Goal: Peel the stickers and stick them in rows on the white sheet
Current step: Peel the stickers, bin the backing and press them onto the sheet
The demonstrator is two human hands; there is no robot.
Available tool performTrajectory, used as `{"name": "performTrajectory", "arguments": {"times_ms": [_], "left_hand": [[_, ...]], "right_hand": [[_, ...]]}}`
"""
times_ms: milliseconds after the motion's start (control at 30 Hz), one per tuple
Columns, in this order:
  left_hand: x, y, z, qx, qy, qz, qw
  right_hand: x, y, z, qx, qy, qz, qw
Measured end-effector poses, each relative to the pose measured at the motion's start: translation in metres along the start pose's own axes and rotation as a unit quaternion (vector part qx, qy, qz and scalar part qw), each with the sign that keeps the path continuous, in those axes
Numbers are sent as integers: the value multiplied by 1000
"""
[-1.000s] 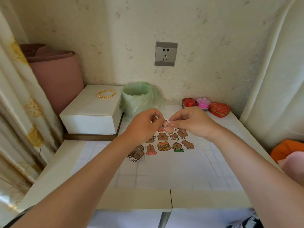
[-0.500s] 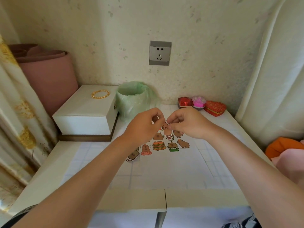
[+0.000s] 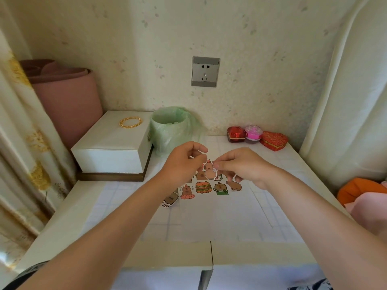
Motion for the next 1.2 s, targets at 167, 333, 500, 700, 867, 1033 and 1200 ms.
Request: {"name": "performTrajectory", "arguments": {"times_ms": [167, 333, 500, 700, 867, 1033, 1200], "left_hand": [[16, -8, 8, -4, 4, -50, 999], [37, -3, 23, 89, 12, -218, 972], [44, -14, 31, 111, 33, -393, 912], [60, -31, 44, 179, 49, -475, 860], [74, -33, 53, 240, 27, -495, 835], [78, -35, 52, 237, 13, -478, 846], [82, -36, 51, 239, 18, -475, 847]], "right_hand": [[-10, 23, 3, 31, 54, -30, 998], [-20, 45, 4, 53, 80, -12, 995], [-23, 56, 7, 36, 91, -25, 995], [-22, 72, 15, 49, 111, -3, 993], [-20, 80, 17, 21, 105, 55, 993], [-27, 89, 9, 4, 77, 79, 994], [-31, 95, 2, -4, 53, 94, 994]]}}
Point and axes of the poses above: each hand's wrist, its own z-axis away from the middle knuckle, its own y-axis out of the palm, x = y × z, the point moved 3 cm from there along -z, towards the middle knuckle, and after that the axes turned 2 degrees about x, right-handed, at the moved point
